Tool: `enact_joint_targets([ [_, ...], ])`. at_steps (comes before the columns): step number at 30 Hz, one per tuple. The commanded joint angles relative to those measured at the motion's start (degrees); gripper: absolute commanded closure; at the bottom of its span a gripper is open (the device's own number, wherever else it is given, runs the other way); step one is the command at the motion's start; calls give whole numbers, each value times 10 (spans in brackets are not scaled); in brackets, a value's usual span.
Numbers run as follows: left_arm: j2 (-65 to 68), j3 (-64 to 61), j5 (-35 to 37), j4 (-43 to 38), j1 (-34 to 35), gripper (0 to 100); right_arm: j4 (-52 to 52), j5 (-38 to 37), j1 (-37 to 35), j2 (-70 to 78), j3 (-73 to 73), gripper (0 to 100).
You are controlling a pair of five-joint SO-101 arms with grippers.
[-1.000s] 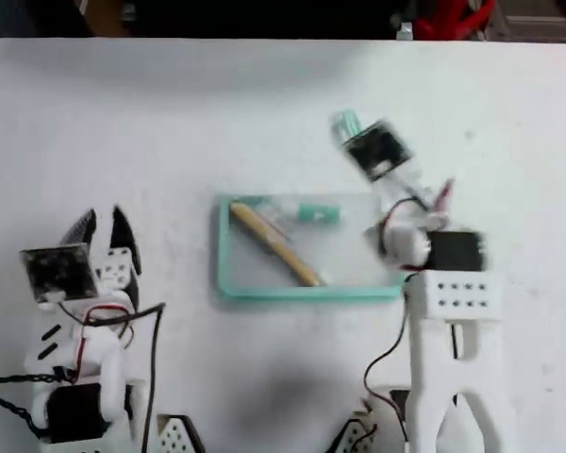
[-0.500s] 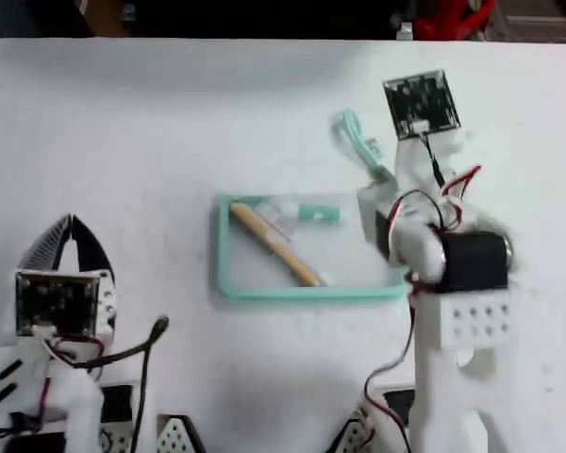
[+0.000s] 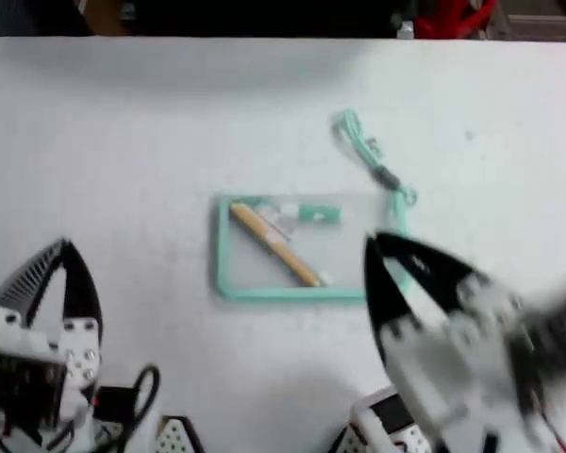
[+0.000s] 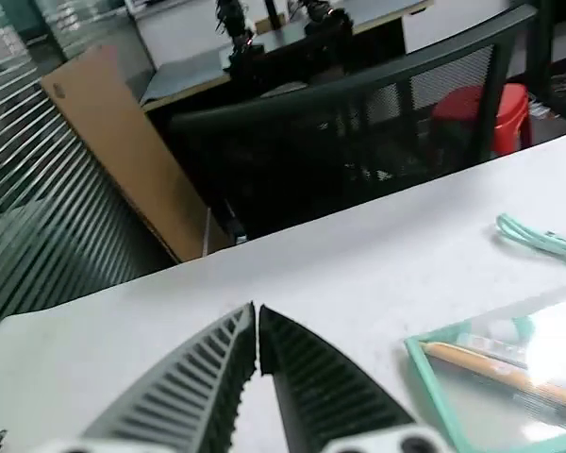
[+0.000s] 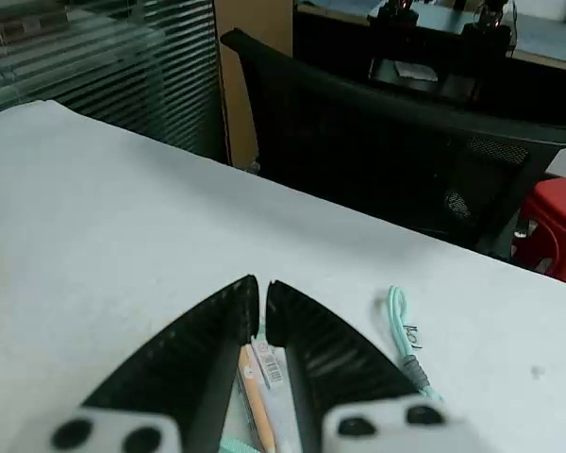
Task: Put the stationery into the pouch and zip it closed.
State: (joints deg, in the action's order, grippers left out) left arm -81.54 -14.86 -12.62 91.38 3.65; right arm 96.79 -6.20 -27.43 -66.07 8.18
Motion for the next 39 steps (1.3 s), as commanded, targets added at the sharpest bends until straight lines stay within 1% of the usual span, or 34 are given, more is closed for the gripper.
enact_joint_targets([
  [1,-102,-66,-3,-18,-23,977,-25,1,-4,-115,-100,982],
  [3,-175,-101,-2,-43,-23,977,-46,-1,-4,-189,-166,981],
  [5,-242,-134,-2,-65,-18,977,-66,-37,-4,-261,-235,981],
  [7,-240,-145,-1,-64,-19,977,-95,-77,-4,-331,-308,981],
  [9,-219,-163,-2,-60,-19,977,-121,-93,-4,-382,-375,981],
  [13,-229,-228,-5,-73,-19,976,-109,-89,-4,-361,-403,981],
  [16,-229,-309,-5,-92,-19,976,-137,-91,-4,-371,-407,981],
  [18,-229,-375,-5,-116,-19,976,-173,-91,-4,-372,-430,981],
  [21,-229,-464,-5,-157,-13,976,-221,-91,-4,-372,-505,981],
  [25,-230,-570,-2,-186,20,976,-289,-91,-2,-372,-649,981],
  [27,-230,-616,-2,-193,26,976,-336,-88,24,-372,-718,981],
  [30,-230,-668,-1,-220,22,976,-425,-87,102,-372,-800,981],
  [32,-230,-704,-1,-256,22,976,-480,-87,160,-372,-847,981],
  [34,-230,-749,-4,-296,25,976,-516,-87,199,-372,-898,981],
  [37,-230,-817,-4,-348,25,976,-526,-87,219,-372,-969,981],
  [39,-230,-819,-4,-352,27,976,-526,-87,221,-372,-1007,981],
])
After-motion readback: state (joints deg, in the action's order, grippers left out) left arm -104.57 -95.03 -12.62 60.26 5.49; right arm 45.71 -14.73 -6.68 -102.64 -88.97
